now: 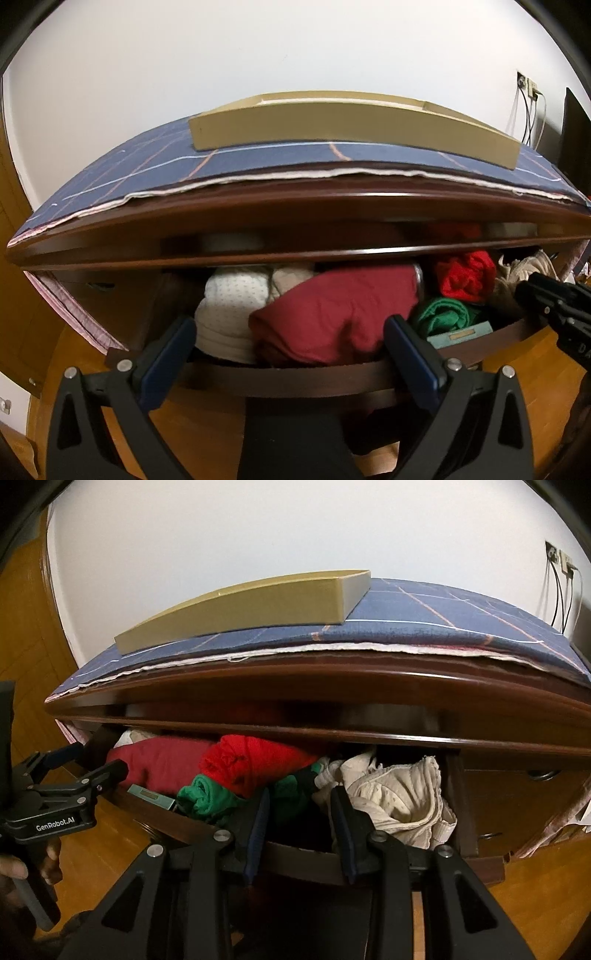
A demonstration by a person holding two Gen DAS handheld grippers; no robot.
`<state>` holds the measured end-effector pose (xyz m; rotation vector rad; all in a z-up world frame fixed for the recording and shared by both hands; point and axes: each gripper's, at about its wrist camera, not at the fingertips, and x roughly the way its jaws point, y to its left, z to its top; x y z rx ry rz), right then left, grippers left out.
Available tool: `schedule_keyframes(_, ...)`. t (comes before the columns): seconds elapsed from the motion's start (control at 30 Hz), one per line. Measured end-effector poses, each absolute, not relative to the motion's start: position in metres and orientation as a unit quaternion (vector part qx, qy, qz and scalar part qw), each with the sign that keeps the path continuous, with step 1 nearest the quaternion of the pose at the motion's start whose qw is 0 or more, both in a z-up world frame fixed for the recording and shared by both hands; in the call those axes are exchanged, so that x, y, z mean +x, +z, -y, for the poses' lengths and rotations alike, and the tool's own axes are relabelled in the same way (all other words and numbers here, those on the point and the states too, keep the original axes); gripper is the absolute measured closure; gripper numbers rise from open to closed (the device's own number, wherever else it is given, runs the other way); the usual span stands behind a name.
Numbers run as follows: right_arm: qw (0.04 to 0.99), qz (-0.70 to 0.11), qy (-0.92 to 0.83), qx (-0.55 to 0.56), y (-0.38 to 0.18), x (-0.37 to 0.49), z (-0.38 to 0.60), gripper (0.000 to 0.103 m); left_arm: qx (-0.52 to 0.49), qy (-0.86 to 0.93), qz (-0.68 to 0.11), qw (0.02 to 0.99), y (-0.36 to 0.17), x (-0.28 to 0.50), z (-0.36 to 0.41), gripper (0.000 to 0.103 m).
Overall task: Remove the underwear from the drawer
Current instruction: 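Move both tools down into the open drawer over the clothes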
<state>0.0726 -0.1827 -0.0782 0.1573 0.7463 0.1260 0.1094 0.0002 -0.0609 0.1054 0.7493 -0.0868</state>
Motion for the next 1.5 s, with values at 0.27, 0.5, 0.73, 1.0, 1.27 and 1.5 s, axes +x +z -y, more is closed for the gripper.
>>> schedule_keyframes(0.27,0.923,-0.373,0.060,0.077,-0.078,0.068,0.180,0.065,0.024,-0.042,-0.391,0.919,-0.066,0.116,-0.006,0.000)
schedule_keyframes(0.5,0.923,-0.374,0.058,0.076,-0.078,0.060,0.179,0.065,0.026,-0.050,-0.405,0.913,-0.067,0.110,-0.008,0.000)
schedule_keyframes(0.73,0.918,-0.385,0.063,0.077,-0.077,0.053,0.180,0.065,0.029,-0.067,-0.414,0.907,-0.068,0.095,-0.011,0.000)
schedule_keyframes(1.0,0.914,-0.391,0.071,0.075,-0.077,0.046,0.179,0.064,0.048,-0.078,-0.413,0.906,-0.067,0.077,-0.010,0.000)
schedule_keyframes(1.27,0.902,-0.414,0.086,0.089,-0.081,0.050,0.186,0.055,0.031,-0.107,-0.429,0.896,-0.069,0.063,-0.021,0.000)
schedule_keyframes(1.5,0.896,-0.425,0.094,0.093,-0.084,0.045,0.186,0.053,0.047,-0.108,-0.445,0.888,-0.074,0.055,-0.022,0.000)
